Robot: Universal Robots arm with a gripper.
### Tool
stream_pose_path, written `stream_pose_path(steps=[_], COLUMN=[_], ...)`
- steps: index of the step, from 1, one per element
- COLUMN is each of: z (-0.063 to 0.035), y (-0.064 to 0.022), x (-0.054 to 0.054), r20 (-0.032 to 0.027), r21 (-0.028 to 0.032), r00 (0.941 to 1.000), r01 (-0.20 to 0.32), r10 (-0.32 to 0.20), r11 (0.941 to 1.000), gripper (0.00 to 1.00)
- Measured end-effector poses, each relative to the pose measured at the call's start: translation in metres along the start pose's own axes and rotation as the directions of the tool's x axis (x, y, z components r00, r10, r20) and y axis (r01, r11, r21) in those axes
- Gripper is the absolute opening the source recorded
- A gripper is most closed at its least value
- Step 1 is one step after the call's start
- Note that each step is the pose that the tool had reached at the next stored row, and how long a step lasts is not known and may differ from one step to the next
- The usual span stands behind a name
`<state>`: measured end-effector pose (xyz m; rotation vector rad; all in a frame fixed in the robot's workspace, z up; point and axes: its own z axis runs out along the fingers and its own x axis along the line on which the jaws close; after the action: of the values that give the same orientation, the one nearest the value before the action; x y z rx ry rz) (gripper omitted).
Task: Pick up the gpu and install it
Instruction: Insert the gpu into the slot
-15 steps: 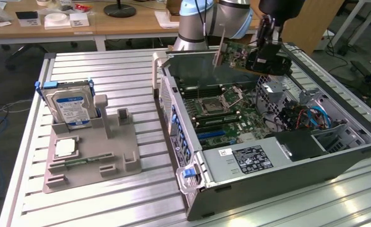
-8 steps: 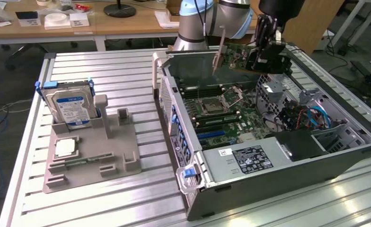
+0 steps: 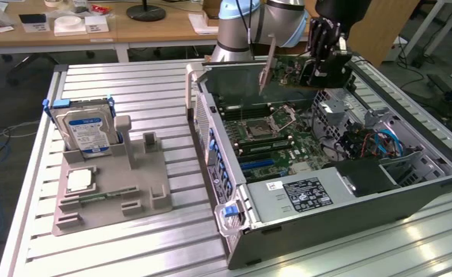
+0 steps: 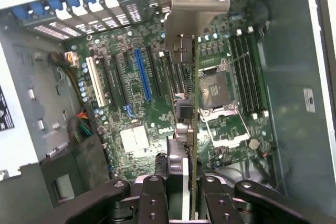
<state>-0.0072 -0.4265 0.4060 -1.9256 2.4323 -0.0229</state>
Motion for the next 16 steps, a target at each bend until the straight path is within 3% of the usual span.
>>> stream_pose_path(steps=[4,8,9,16], z=[0.0000,0.0000,-0.0004,-0.0004], y=[0.0000,0.0000,0.0090,0.0090], x=[0.0000,0.0000,0.0021,0.0021], r20=[0.0023,0.0044,0.0076,0.0077], r21=[-0.0013,-0.0023,0.0255,0.0255], r00=[0.9980,0.9924,0.9915,0.9916], r01=[0.064,0.123,0.129,0.129], r10=[-0.064,-0.123,-0.130,-0.129], r11=[0.9980,0.9924,0.9913,0.9913], gripper=[0.28,0.28,0.28,0.28])
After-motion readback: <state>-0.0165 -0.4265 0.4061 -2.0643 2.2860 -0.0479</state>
